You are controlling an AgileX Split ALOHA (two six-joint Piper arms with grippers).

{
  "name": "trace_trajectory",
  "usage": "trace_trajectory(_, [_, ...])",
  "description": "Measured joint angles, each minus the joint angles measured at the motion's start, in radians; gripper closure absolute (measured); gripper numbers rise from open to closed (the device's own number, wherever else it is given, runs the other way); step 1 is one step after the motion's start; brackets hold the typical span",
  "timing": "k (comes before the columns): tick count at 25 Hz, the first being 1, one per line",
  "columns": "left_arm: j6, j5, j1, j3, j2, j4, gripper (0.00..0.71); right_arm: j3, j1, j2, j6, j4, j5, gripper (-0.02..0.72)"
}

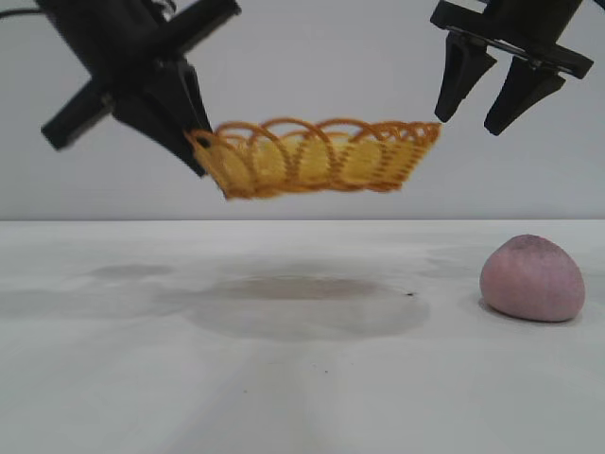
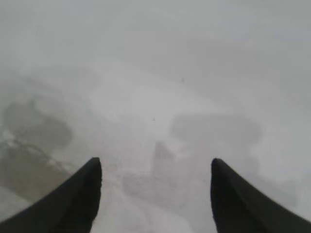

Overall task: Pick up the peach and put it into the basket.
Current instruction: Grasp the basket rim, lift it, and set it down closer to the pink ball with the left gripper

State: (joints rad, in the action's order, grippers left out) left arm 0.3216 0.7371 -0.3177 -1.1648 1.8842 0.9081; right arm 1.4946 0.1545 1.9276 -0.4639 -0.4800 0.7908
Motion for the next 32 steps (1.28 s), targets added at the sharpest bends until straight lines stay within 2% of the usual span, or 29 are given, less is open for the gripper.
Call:
trace_trajectory(3, [0.064,-0.115,-0.026,0.079,0.0,0.1,0.71,0.0,0.0,0.0,0.0,0.0,0.0,0.25])
trace_trajectory(6, [0.081,-0.189,-0.033,0.099,0.0,0.128,0.71,0.0,0.0,0.0,0.0,0.0,0.0,0.25])
trace_trajectory(15, [0.088,-0.233,-0.038,0.103,0.071,0.15,0.71,0.0,0.0,0.0,0.0,-0.012,0.0,0.25])
trace_trajectory(16, [0.089,-0.233,-0.038,0.103,0.073,0.15,0.646,0.0,0.0,0.0,0.0,-0.012,0.0,0.25])
trace_trajectory(18, [0.089,-0.233,-0.038,0.103,0.073,0.151,0.646,0.0,0.0,0.0,0.0,-0.016,0.0,0.25])
trace_trajectory(19, [0.089,-0.233,-0.038,0.103,0.073,0.154,0.562,0.0,0.0,0.0,0.0,-0.016,0.0,0.25])
trace_trajectory(22, [0.089,-0.225,-0.038,0.103,0.073,0.156,0.387,0.0,0.0,0.0,0.0,-0.02,0.0,0.25])
trace_trajectory(25, [0.092,-0.193,-0.038,0.103,0.073,0.156,0.253,0.0,0.0,0.0,0.0,-0.02,0.0,0.25])
trace_trajectory(29, [0.149,-0.144,-0.038,0.103,0.053,0.13,0.253,0.0,0.0,0.0,0.0,-0.022,0.002,0.25])
trace_trajectory(30, [0.163,-0.121,-0.035,0.101,0.039,0.102,0.211,0.0,0.0,0.0,0.0,-0.022,0.002,0.25])
trace_trajectory(32, [0.178,-0.076,-0.024,0.081,0.014,0.033,0.227,0.0,0.0,0.0,0.0,-0.022,0.004,0.25])
